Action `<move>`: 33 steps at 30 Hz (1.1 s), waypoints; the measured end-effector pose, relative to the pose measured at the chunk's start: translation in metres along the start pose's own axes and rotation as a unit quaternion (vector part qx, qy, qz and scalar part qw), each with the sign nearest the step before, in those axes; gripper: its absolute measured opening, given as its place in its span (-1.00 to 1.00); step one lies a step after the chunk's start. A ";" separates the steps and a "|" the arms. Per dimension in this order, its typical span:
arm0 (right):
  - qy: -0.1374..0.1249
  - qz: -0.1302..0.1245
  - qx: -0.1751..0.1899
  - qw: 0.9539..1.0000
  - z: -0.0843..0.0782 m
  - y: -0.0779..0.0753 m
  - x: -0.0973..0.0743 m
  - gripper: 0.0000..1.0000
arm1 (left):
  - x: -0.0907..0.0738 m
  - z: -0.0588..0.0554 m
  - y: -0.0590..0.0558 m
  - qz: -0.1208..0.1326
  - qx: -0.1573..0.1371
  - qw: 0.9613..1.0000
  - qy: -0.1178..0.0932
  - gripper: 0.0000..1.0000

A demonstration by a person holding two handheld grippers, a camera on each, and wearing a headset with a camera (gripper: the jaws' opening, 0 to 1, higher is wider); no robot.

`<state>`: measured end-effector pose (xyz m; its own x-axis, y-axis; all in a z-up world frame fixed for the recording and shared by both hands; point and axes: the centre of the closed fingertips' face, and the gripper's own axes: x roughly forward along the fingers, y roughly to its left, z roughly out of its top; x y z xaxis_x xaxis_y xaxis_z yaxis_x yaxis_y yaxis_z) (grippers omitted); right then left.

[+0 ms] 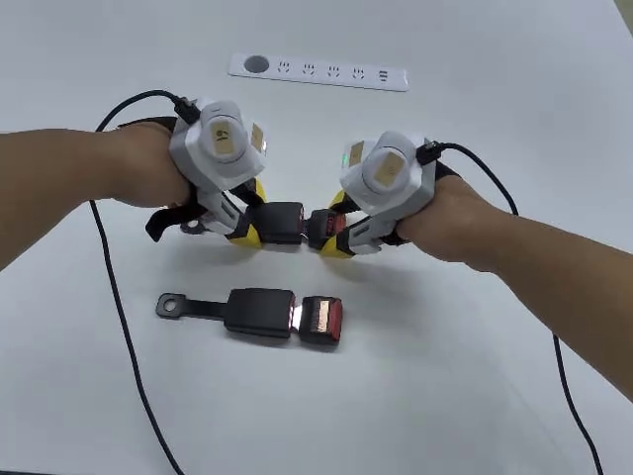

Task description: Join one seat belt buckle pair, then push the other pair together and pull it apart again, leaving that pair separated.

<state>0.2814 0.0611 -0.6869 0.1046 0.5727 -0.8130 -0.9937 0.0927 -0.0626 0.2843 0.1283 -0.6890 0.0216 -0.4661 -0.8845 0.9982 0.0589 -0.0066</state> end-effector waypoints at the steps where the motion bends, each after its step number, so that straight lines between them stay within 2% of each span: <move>1: 0.000 -0.001 0.001 1.000 -0.001 0.000 -0.001 -0.38 | 0.000 0.000 0.000 -0.001 0.000 1.000 0.001 -0.38; 6: 0.004 -0.006 0.010 1.000 -0.015 -0.004 -0.011 -0.37 | 0.001 -0.001 0.000 -0.001 -0.002 1.000 -0.004 -0.38; 7: -0.009 -0.004 0.018 1.000 -0.013 -0.003 -0.012 -0.37 | 0.002 -0.001 0.002 -0.001 -0.001 1.000 -0.005 -0.38; 11: -0.006 -0.008 0.014 1.000 -0.014 0.001 -0.012 -0.36 | 0.002 -0.002 0.001 -0.001 -0.001 1.000 -0.002 -0.37; 16: -0.004 -0.014 0.021 1.000 -0.024 0.000 -0.019 -0.36 | 0.002 -0.002 0.002 -0.001 -0.001 1.000 -0.002 -0.37; 23: 0.011 -0.019 0.032 0.999 -0.055 -0.004 -0.037 -0.35 | 0.003 -0.003 0.002 -0.002 -0.001 1.000 -0.005 -0.36; 24: 0.008 -0.018 0.040 0.999 -0.057 -0.004 -0.040 -0.35 | 0.003 -0.003 0.002 -0.002 -0.003 1.000 -0.003 -0.35; 25: -0.008 -0.012 0.072 0.997 -0.059 -0.001 -0.043 -0.35 | 0.004 -0.004 0.003 0.002 -0.005 1.000 0.002 -0.35; 27: 0.019 -0.017 0.040 0.999 -0.078 -0.006 -0.049 -0.35 | 0.004 -0.004 0.003 0.005 -0.005 1.000 0.006 -0.35; 29: 0.020 -0.017 0.048 0.998 -0.083 -0.005 -0.054 -0.35 | 0.003 -0.003 0.002 0.007 -0.004 1.000 0.007 -0.35; 33: 0.036 -0.024 0.041 0.998 -0.098 -0.009 -0.063 -0.34 | 0.003 -0.004 0.003 0.005 -0.003 1.000 0.004 -0.35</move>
<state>0.2798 -0.0554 -0.6914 0.1455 0.5072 -0.8495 -0.9809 0.1858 -0.0571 0.2868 0.1302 -0.6936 0.0310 -0.4585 -0.8882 0.9976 0.0692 -0.0009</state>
